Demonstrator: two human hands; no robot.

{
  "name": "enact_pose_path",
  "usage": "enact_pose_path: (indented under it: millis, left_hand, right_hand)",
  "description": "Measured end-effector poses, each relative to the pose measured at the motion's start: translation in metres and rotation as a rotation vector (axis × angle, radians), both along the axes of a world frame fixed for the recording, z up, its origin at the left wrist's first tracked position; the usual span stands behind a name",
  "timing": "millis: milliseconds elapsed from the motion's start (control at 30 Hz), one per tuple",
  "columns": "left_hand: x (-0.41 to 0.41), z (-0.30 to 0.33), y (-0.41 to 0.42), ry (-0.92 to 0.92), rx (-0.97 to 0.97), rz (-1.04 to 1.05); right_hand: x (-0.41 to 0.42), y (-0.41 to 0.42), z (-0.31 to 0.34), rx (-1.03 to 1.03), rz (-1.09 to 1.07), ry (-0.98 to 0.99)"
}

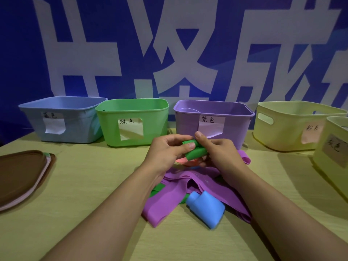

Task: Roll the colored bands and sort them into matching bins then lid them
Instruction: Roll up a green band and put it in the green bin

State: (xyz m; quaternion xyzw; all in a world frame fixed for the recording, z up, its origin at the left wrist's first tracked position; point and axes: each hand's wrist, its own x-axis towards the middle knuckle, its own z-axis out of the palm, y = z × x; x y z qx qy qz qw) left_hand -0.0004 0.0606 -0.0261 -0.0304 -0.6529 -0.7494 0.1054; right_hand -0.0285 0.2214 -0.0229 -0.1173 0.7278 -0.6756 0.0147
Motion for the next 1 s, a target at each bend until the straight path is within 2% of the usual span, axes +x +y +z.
enact_pose_path:
  millis: [133, 433, 600, 733, 833, 1000]
  left_hand:
    - [0.0, 0.0, -0.001, -0.02, 0.006, 0.007]
    - [0.007, 0.012, 0.004, -0.092, 0.199, -0.082]
    - [0.006, 0.006, 0.003, -0.157, 0.054, 0.0]
    - [0.005, 0.006, 0.002, -0.144, 0.012, 0.076]
    - [0.004, 0.005, 0.0, -0.116, -0.045, 0.103]
    - [0.001, 0.004, -0.002, -0.092, -0.028, 0.053]
  right_hand:
    - [-0.001, 0.0, 0.0, -0.054, 0.038, -0.017]
    - [-0.002, 0.0, -0.001, -0.138, 0.137, 0.005]
    - [-0.005, 0.0, -0.004, -0.084, 0.124, 0.096]
    - [-0.003, -0.002, -0.003, -0.12, 0.114, 0.061]
    - [-0.004, -0.002, -0.004, -0.074, 0.092, 0.047]
    - [-0.002, -0.003, -0.002, -0.143, 0.119, -0.04]
